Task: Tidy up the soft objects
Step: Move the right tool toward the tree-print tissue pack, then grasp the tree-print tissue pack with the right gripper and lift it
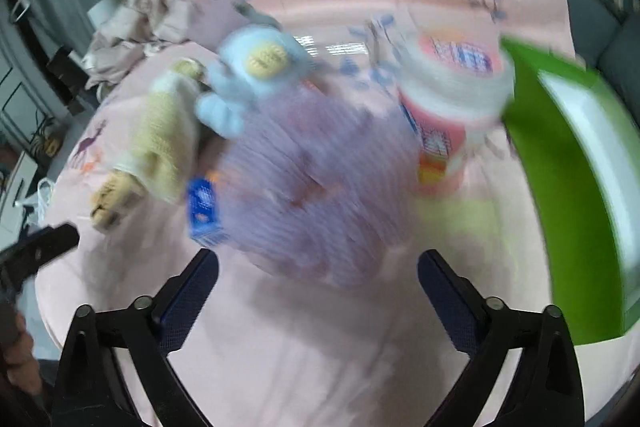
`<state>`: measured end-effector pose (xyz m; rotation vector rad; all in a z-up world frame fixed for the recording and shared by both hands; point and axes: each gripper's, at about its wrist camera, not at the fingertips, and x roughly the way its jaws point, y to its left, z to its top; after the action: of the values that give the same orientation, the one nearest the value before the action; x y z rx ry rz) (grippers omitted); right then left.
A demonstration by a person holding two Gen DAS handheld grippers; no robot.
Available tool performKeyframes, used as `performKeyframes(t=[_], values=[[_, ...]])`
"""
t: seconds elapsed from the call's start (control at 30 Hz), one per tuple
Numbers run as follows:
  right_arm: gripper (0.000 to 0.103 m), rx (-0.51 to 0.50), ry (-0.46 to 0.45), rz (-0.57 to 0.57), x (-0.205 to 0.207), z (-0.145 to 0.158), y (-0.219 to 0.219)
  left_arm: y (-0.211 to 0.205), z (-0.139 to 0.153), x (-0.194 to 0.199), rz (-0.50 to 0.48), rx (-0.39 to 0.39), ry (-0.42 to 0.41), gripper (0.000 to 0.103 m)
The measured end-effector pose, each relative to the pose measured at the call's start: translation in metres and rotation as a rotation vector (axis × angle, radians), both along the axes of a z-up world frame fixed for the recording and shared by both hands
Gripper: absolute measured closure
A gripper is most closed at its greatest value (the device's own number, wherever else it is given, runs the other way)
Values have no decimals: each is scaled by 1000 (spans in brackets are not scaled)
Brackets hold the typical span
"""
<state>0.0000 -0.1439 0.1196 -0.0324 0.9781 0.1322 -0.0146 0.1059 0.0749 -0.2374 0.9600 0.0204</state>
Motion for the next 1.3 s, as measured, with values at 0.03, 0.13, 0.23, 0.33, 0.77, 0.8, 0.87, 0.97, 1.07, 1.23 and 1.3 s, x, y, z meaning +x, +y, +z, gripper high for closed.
performKeyframes(t=[0.03, 0.13, 0.23, 0.33, 0.77, 0.8, 0.87, 0.97, 1.07, 1.23, 1.3], values=[[8, -1, -13, 24, -2, 5, 6, 8, 3, 3, 12, 1, -11, 2], [19, 42, -51, 101, -1, 29, 37, 32, 5, -1, 51, -46, -23, 4], [22, 137, -52, 155, 4, 45, 55, 37, 6, 11, 58, -106, -5, 9], [42, 198, 3, 201, 26, 46, 86, 36, -1, 21, 58, -101, 31, 16], [51, 222, 369, 295, 94, -38, 179, 57, -47, 30, 143, -360, 109, 56], [51, 220, 388, 289, 96, -42, 181, 57, -49, 30, 152, -371, 104, 57], [51, 211, 415, 289, 100, -51, 186, 53, -54, 30, 147, -400, 110, 58], [51, 188, 410, 292, 105, -57, 191, 47, -56, 35, 135, -407, 108, 58], [51, 172, 412, 299, 107, -59, 194, 35, -57, 39, 131, -348, 93, 58], [51, 137, 443, 294, 111, -69, 186, 29, -59, 37, 137, -296, 84, 57], [51, 202, 464, 275, 111, -76, 179, 28, -61, 37, 145, -296, 84, 58]])
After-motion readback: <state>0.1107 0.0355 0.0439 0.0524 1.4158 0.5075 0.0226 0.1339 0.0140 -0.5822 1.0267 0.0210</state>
